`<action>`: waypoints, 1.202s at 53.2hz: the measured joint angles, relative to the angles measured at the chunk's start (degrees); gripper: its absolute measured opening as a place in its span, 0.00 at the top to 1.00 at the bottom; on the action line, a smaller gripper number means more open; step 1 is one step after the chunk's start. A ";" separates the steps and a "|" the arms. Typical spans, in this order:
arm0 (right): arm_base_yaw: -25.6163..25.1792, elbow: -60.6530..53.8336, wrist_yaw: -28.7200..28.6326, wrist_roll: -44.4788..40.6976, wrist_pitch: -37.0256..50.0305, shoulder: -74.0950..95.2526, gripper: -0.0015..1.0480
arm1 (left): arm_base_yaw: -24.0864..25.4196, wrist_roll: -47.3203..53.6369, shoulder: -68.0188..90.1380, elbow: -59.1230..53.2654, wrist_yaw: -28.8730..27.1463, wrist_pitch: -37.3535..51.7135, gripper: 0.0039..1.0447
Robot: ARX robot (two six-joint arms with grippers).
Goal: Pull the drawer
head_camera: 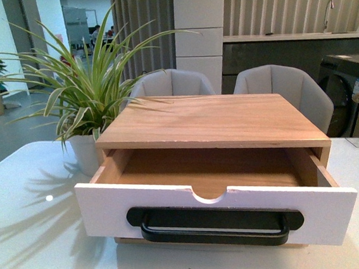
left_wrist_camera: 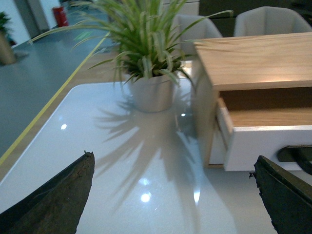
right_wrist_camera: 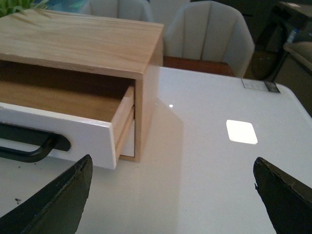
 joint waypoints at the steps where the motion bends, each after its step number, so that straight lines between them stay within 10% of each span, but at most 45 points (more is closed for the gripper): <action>1: -0.11 -0.17 0.24 0.26 -0.33 -0.55 0.09 | 0.42 -0.61 -0.57 -0.20 0.07 -0.48 0.07; 19: -2.58 -2.05 1.60 7.06 -2.40 -6.21 0.09 | 5.27 -8.26 -5.60 -2.32 0.07 -3.67 0.07; 25: -5.60 -4.17 -6.58 5.25 1.68 -8.11 0.27 | 5.20 -5.77 -6.58 -4.68 -1.14 2.19 0.25; 49: -6.05 -6.99 -7.30 4.09 -0.66 -14.93 0.97 | 5.16 -4.50 -17.00 -9.44 -1.27 -2.29 0.97; 64: -6.08 -6.97 -7.34 3.91 -12.50 -25.55 0.98 | 5.16 -4.44 -24.35 -9.77 -1.27 -9.09 0.97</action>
